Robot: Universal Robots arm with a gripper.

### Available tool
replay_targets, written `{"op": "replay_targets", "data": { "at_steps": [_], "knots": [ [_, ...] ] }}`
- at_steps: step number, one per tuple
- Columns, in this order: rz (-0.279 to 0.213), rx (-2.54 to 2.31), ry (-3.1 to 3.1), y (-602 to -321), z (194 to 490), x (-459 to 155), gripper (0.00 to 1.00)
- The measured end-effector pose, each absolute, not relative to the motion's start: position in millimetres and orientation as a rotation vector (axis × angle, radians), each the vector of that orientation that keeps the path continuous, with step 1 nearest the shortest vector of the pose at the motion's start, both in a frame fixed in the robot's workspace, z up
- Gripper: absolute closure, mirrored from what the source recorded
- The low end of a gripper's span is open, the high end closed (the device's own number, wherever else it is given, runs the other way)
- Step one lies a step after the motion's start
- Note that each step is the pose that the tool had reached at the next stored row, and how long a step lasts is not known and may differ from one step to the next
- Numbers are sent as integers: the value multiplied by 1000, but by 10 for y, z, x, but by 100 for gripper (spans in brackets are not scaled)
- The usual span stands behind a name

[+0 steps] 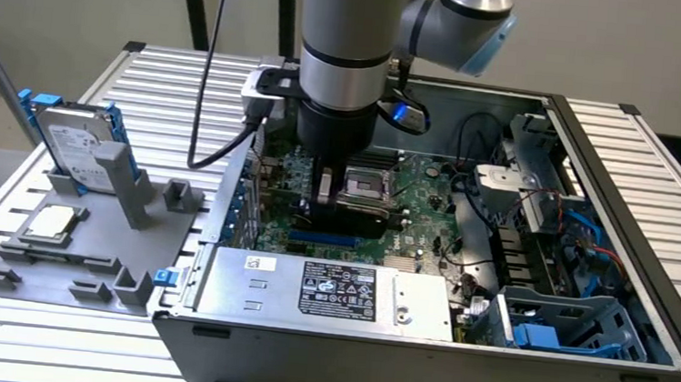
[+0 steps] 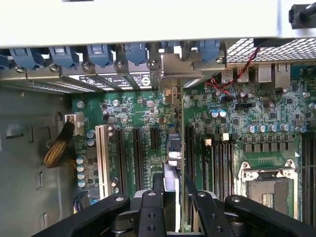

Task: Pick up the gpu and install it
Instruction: 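Insert the gpu into the slot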

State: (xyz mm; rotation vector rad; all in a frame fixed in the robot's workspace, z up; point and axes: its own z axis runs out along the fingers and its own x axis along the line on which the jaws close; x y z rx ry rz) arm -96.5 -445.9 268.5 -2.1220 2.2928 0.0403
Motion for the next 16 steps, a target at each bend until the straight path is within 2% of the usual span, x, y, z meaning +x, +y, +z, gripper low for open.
{"op": "replay_targets", "data": {
  "at_steps": [16],
  "knots": [
    [74,-2140,2291,-4510,2659,-964,73]
  ]
}}
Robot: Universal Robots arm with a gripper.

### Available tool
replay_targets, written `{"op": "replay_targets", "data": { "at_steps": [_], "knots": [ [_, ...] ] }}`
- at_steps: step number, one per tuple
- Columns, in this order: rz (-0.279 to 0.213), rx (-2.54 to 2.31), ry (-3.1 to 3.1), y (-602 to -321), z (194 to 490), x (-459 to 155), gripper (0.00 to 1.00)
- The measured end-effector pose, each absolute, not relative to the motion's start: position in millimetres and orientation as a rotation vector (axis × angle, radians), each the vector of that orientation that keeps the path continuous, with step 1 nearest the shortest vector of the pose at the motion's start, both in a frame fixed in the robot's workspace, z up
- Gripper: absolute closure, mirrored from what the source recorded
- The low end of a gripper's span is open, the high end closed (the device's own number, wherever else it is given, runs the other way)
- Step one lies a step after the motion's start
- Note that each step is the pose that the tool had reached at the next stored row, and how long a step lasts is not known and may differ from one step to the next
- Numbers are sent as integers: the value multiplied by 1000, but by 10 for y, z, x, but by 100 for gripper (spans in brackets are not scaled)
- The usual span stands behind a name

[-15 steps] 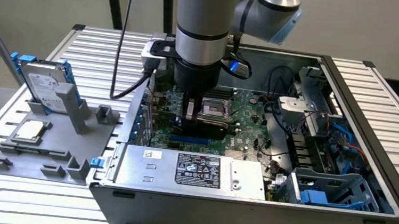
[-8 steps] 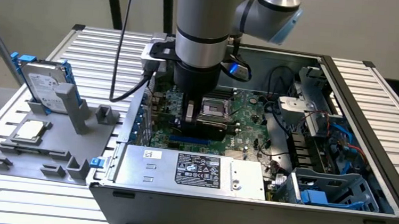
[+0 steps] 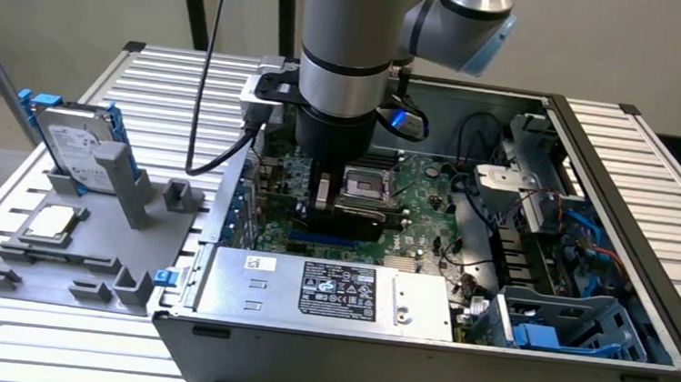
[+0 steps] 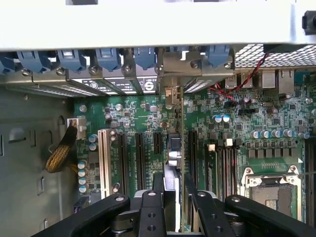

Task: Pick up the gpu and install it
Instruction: 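Insert the gpu into the slot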

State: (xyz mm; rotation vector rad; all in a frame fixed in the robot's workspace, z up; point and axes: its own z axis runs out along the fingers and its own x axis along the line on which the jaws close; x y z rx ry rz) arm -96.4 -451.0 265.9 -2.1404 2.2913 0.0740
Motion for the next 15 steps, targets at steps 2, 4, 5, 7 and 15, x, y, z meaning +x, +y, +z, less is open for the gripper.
{"op": "replay_targets", "data": {
  "at_steps": [2,4,5,7,15],
  "knots": [
    [75,-2141,2292,-4510,2658,-964,73],
    [76,-2142,2292,-4510,2656,-964,73],
    [77,-2142,2292,-4510,2654,-964,73],
    [78,-2144,2291,-4510,2653,-960,73],
    [78,-2155,2281,-4490,2643,-952,73]
  ]
}}
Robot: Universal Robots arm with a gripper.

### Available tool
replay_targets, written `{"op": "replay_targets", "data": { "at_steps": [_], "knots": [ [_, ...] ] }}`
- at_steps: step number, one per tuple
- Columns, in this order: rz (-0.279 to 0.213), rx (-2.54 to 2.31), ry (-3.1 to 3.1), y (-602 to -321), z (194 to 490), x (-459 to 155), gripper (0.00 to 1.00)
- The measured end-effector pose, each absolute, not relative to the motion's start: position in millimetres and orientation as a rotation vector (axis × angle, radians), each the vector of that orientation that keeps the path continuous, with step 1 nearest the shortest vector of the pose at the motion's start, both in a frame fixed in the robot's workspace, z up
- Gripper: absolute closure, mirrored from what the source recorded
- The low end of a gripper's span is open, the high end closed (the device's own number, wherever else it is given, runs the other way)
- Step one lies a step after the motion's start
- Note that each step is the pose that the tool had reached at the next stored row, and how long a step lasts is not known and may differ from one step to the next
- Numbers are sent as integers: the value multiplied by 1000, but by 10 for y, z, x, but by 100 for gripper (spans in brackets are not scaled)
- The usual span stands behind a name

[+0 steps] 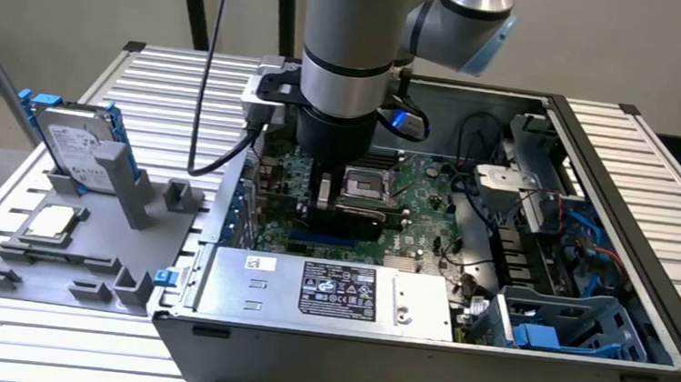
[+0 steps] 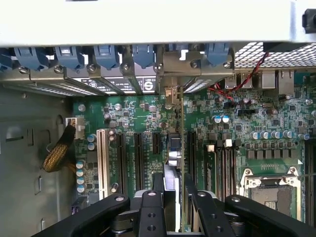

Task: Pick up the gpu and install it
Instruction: 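Insert the gpu into the slot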

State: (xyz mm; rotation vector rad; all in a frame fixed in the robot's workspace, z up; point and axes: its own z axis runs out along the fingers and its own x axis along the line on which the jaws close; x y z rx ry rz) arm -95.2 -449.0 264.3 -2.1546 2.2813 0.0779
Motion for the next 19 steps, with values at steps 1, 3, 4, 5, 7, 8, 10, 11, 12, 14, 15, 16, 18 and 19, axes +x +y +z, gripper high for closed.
{"op": "replay_targets", "data": {
  "at_steps": [1,3,4,5,7,8,10,11,12,14,15,16,18,19],
  "knots": [
    [78,-2158,2278,-4485,2641,-953,73],
    [78,-2166,2271,-4480,2633,-952,73],
    [78,-2170,2268,-4478,2628,-952,73],
    [78,-2173,2265,-4478,2623,-952,73],
    [78,-2176,2262,-4478,2609,-953,73],
    [78,-2177,2261,-4478,2602,-953,73],
    [78,-2178,2260,-4478,2589,-954,73],
    [78,-2178,2260,-4478,2585,-955,73],
    [78,-2179,2260,-4478,2584,-956,73],
    [78,-2179,2259,-4478,2583,-957,73],
    [78,-2179,2259,-4476,2582,-959,73],
    [78,-2179,2259,-4471,2581,-961,73],
    [78,-2186,2253,-4465,2580,-965,73],
    [78,-2186,2253,-4464,2578,-967,73]
  ]
}}
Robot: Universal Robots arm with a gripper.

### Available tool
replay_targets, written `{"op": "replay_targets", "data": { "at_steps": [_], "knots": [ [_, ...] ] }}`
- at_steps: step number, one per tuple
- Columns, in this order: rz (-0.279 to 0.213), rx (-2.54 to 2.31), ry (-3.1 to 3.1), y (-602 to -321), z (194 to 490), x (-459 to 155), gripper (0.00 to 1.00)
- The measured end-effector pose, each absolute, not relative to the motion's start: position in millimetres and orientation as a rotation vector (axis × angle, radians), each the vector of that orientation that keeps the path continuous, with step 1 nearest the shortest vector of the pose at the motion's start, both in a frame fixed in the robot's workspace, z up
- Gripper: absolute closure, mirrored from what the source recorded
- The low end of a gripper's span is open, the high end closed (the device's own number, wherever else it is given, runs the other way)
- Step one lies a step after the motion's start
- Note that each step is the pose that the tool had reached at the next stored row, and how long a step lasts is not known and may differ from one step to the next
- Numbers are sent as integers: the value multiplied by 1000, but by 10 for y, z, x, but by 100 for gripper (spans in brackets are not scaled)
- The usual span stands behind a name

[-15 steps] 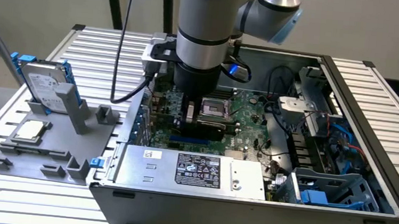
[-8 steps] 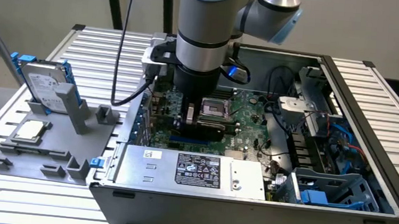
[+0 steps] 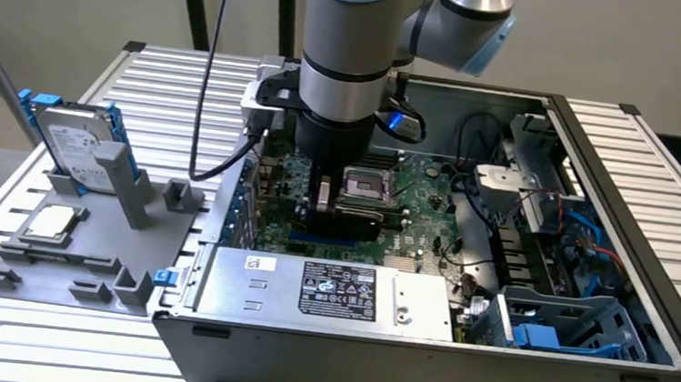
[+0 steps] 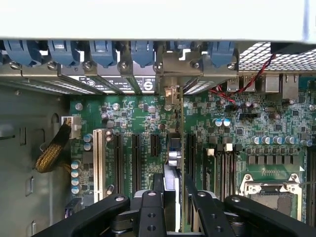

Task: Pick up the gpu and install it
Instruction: 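Insert the gpu into the slot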

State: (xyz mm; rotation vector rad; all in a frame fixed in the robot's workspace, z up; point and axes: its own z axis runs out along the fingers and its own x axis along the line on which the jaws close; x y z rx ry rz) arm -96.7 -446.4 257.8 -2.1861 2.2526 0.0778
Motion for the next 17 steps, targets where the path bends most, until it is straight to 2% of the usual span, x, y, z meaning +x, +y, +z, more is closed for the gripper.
{"op": "replay_targets", "data": {
  "at_steps": [17],
  "knots": [
    [80,-2187,2253,-4467,2537,-977,73]
  ]
}}
